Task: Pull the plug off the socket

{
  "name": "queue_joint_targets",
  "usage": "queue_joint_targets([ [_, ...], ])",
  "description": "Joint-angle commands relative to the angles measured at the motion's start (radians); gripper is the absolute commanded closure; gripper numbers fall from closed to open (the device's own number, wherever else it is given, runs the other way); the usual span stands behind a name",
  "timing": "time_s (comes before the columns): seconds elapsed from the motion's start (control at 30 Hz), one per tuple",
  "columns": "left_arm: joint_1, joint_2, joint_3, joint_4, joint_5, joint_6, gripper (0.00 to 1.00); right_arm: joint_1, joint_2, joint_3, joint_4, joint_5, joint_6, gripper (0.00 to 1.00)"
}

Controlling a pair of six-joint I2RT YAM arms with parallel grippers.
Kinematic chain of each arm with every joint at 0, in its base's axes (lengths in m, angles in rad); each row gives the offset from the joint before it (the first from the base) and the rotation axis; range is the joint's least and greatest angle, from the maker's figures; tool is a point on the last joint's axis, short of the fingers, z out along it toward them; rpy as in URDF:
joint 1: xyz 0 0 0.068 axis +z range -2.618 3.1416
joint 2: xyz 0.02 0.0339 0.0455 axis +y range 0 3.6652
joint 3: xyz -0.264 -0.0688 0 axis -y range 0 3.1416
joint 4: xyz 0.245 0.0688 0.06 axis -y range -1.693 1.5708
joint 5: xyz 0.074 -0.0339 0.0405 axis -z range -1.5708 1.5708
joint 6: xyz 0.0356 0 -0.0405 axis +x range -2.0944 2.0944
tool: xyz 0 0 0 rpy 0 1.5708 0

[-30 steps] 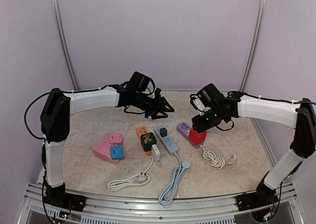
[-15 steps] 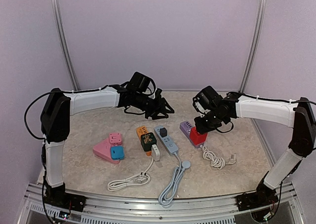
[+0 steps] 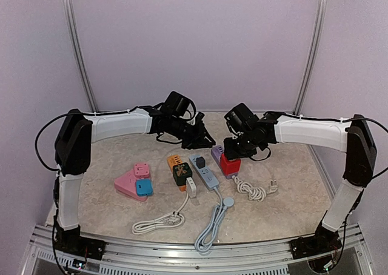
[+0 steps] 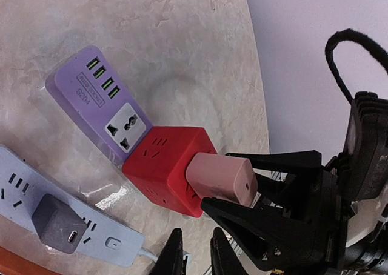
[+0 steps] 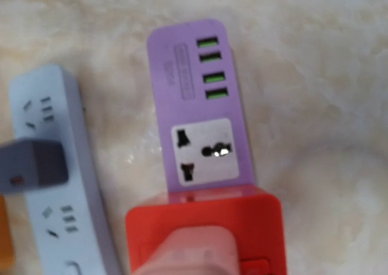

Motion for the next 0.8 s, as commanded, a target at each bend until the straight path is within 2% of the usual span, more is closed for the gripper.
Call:
queue_joint_targets([
  [0.0,-0.025,0.055,0.037,-0.023,0.018,0.026,0.89,0.010,0.000,0.029,0.015,0.005,0.017,0.50],
  [0.2,-0.035,0.094,0.070,-0.031,0.023,0.027,0.95,0.036,-0.020,0.037,-0.027,0.049,0.001,0.49],
  [0.3,-0.040,0.106,0.082,-0.038,0.022,0.028,0.96,0.050,-0.017,0.045,-0.056,0.074,0.003,0.57],
  [0.43,-0.043,0.116,0.099,-0.048,0.025,0.031,0.96,0.058,-0.033,0.025,-0.070,0.106,0.008,0.62],
  [0.57,-0.048,0.132,0.124,-0.057,0.030,0.035,0.98,0.058,-0.039,0.011,-0.075,0.118,0.011,0.74],
  [0.77,-0.062,0.166,0.173,-0.080,0.036,0.041,1.00,0.058,-0.047,-0.003,-0.059,0.122,0.015,0.80],
])
